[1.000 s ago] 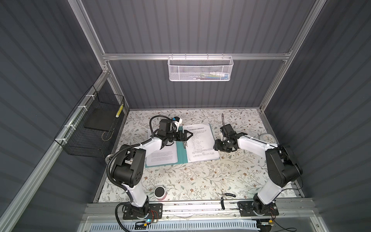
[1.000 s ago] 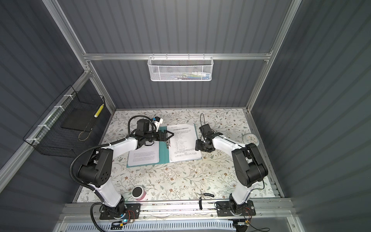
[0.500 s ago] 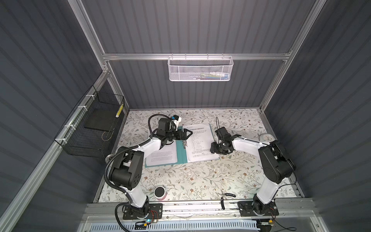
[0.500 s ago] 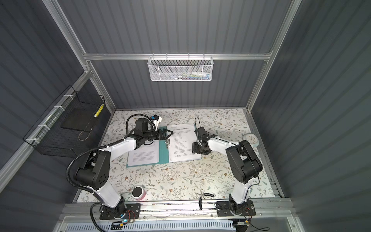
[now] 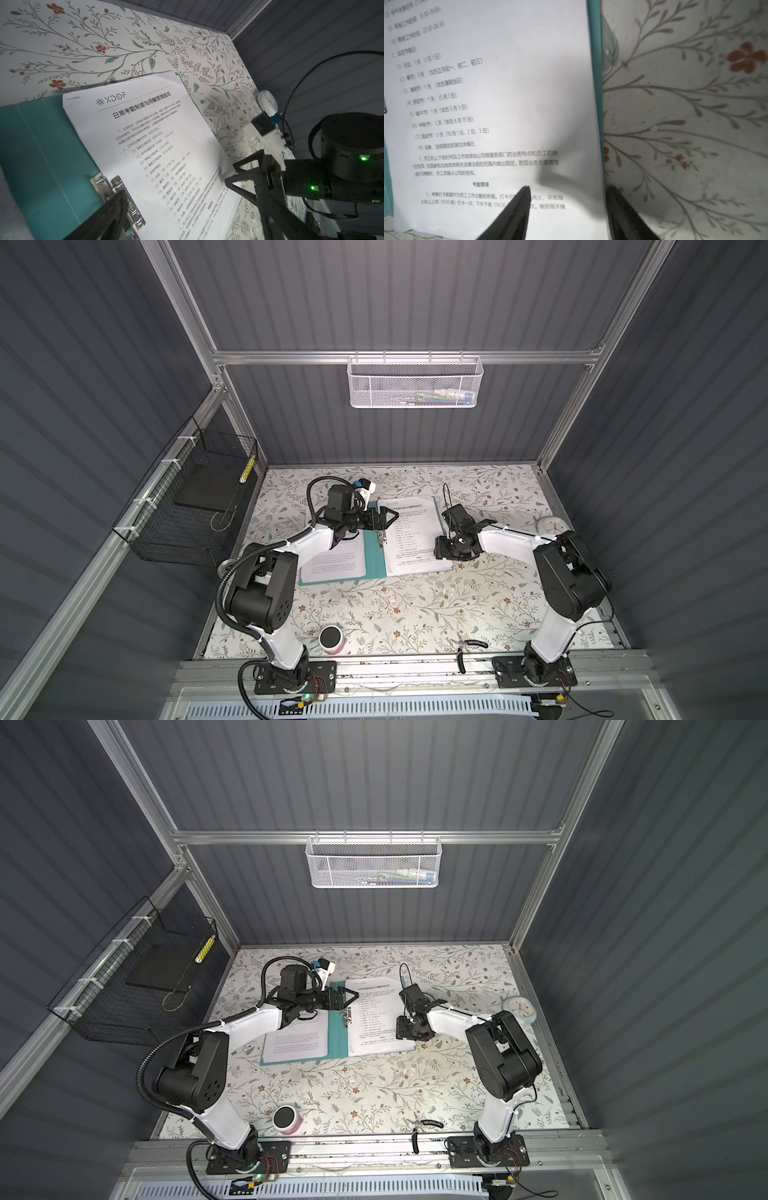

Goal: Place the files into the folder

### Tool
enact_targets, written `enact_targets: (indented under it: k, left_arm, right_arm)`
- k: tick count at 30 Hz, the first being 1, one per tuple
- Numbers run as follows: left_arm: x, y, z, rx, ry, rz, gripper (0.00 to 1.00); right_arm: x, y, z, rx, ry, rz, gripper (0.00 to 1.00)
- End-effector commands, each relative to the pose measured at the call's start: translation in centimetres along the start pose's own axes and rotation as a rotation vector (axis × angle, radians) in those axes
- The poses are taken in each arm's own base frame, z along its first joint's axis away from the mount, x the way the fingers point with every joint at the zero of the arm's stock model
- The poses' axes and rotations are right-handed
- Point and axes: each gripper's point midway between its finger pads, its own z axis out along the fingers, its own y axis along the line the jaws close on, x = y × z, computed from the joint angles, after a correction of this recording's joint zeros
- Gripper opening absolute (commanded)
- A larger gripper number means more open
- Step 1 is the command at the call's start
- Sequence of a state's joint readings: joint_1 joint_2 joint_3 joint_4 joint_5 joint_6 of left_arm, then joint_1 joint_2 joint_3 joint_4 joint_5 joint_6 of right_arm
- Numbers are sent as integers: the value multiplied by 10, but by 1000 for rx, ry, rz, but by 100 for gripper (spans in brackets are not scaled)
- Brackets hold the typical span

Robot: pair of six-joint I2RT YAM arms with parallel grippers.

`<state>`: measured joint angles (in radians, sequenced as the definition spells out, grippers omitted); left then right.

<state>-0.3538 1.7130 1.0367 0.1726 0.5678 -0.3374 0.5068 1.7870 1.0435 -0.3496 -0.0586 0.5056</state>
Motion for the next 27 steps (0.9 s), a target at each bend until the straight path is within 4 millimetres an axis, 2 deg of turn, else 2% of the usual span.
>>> enact_targets:
  k: [1, 12, 27]
  left_arm:
    - [6, 3, 1, -1, 18, -13, 98]
    - [7, 4, 3, -1, 23, -16, 97]
    - [11, 6, 5, 1, 30, -24, 97]
  right_arm:
    - [-1, 2, -6, 16, -2, -1, 61]
    - [1, 4, -14, 51, -1, -25, 61]
    - [2, 14, -14, 43, 6, -51, 61]
